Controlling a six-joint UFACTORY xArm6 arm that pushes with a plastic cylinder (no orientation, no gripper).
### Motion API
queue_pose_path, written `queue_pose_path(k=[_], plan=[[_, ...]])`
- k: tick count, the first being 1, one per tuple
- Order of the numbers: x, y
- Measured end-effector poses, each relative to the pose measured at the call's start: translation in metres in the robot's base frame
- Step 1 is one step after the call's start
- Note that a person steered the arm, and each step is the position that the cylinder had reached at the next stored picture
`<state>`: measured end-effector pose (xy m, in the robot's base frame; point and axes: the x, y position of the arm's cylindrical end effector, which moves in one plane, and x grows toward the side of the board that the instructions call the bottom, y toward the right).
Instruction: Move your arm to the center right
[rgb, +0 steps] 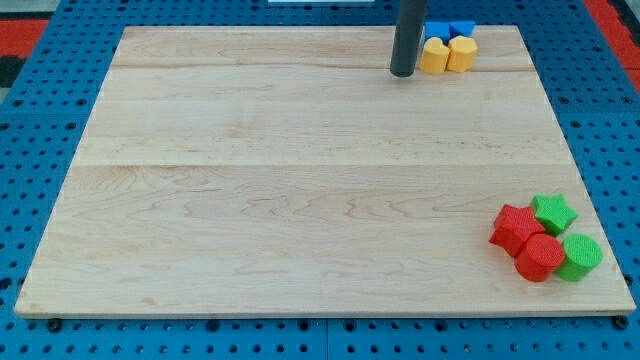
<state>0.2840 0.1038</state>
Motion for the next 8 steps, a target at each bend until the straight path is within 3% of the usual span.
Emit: queue_pose_path(k=[5,8], plan=[[-0.007,0.036],[0.071,0.097]])
